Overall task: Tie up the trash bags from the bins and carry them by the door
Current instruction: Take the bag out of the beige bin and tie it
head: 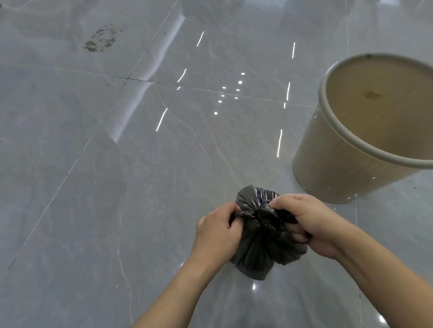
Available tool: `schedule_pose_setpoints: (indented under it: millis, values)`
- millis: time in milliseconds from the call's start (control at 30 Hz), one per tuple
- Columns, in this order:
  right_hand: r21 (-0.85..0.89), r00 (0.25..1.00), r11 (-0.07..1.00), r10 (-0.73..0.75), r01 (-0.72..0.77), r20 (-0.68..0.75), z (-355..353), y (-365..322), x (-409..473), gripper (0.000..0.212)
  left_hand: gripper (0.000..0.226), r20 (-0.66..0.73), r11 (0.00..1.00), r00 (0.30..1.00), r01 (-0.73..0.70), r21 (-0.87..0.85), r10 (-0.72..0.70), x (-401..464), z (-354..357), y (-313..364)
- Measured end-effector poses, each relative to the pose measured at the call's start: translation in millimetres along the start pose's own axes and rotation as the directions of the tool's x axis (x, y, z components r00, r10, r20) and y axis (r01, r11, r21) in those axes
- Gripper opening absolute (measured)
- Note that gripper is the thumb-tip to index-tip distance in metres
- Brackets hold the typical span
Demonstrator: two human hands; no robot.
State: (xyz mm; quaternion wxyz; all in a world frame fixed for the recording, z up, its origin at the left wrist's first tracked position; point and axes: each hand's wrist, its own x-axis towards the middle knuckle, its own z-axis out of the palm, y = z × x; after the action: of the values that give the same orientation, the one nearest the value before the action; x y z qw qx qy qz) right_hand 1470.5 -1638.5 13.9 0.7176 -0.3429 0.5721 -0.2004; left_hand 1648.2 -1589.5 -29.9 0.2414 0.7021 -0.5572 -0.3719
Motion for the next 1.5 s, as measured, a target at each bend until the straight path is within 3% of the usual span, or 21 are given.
schedule_pose_setpoints:
  millis: [67,167,267,367,433,600,667,767,867,933,1100,1233,1333,1400,1467,1500]
  values:
    - [-0.013,1.000,1.000,-0.002,0.001,-0.008,-0.3,0.1,1.2,0.010,0.012,-0.007,1.000,1.000,0.010,0.010,-0.010,1.1,-1.3,-1.0]
    - [0.034,1.000,0.999,0.014,-0.014,0.001,-4.8,4.1,3.5,0.031,0.012,-0.014,0.999,1.000,0.026,0.021,-0.026,3.3,-4.0,-2.3]
    - [0.174,0.998,0.985,0.005,-0.015,0.057,-3.1,5.2,3.7,0.031,0.011,0.003,0.999,0.999,0.045,-0.002,-0.045,5.5,-5.4,-2.0]
    - [0.036,1.000,0.999,0.014,-0.014,-0.016,-0.8,8.4,7.8,0.032,0.008,0.061,0.994,0.994,0.090,-0.068,-0.085,5.8,-9.0,-2.5]
    - [-0.106,0.996,0.994,0.005,-0.014,-0.093,0.0,9.8,9.4,0.031,0.021,0.080,0.983,0.991,0.116,-0.140,-0.106,2.5,-13.4,-3.0]
    - [0.020,0.991,1.000,0.004,-0.002,-0.136,-5.7,14.1,12.9,0.029,0.038,0.114,0.949,0.993,0.036,-0.314,0.000,-9.7,-15.3,-9.1]
    - [0.051,0.992,0.999,0.011,-0.004,-0.126,-4.0,15.2,12.1,0.029,0.040,0.108,0.971,0.992,-0.034,-0.235,0.061,-11.4,-12.7,-11.2]
    - [0.083,0.995,0.997,0.010,-0.002,-0.096,1.0,14.3,10.1,0.031,0.041,0.073,0.983,0.982,-0.177,0.054,0.172,-7.5,-5.2,-9.4]
    - [0.116,0.997,0.993,-0.006,0.015,-0.080,6.6,11.8,8.4,0.035,0.024,0.020,0.942,0.972,-0.233,0.241,0.235,-3.3,1.5,-5.2]
    - [0.108,0.993,0.994,-0.015,0.028,-0.114,5.6,8.4,8.6,0.034,0.016,0.010,0.953,0.971,-0.236,0.189,0.239,-2.1,-3.6,-1.1]
    - [0.140,0.975,0.988,-0.032,0.064,-0.219,-18.9,-0.9,10.5,0.035,0.029,-0.075,0.972,0.993,-0.109,-0.209,0.096,0.8,-37.6,-0.7]
    - [-0.010,0.963,0.997,-0.078,0.078,-0.258,-20.7,-3.3,13.3,0.036,0.028,-0.115,0.989,0.985,0.114,-0.099,-0.125,5.1,-48.1,-19.0]
    - [-0.110,0.945,0.991,-0.107,0.076,-0.310,-14.5,-3.7,17.0,0.036,0.032,-0.027,0.953,0.956,0.293,0.081,-0.292,9.9,-49.5,-34.5]
    - [-0.156,0.934,0.985,-0.128,0.079,-0.332,-11.4,-2.5,19.1,0.034,0.028,-0.040,0.930,0.955,0.295,0.219,-0.294,11.7,-47.1,-36.2]
    - [-0.189,0.942,0.980,-0.122,0.064,-0.314,-8.4,1.5,20.1,0.034,0.022,-0.138,0.926,0.973,0.218,0.309,-0.183,7.9,-40.1,-28.3]
    - [-0.192,0.950,0.980,-0.108,0.053,-0.293,-7.5,4.0,20.4,0.034,0.034,-0.147,0.946,0.985,0.131,0.295,-0.091,4.8,-33.7,-22.0]
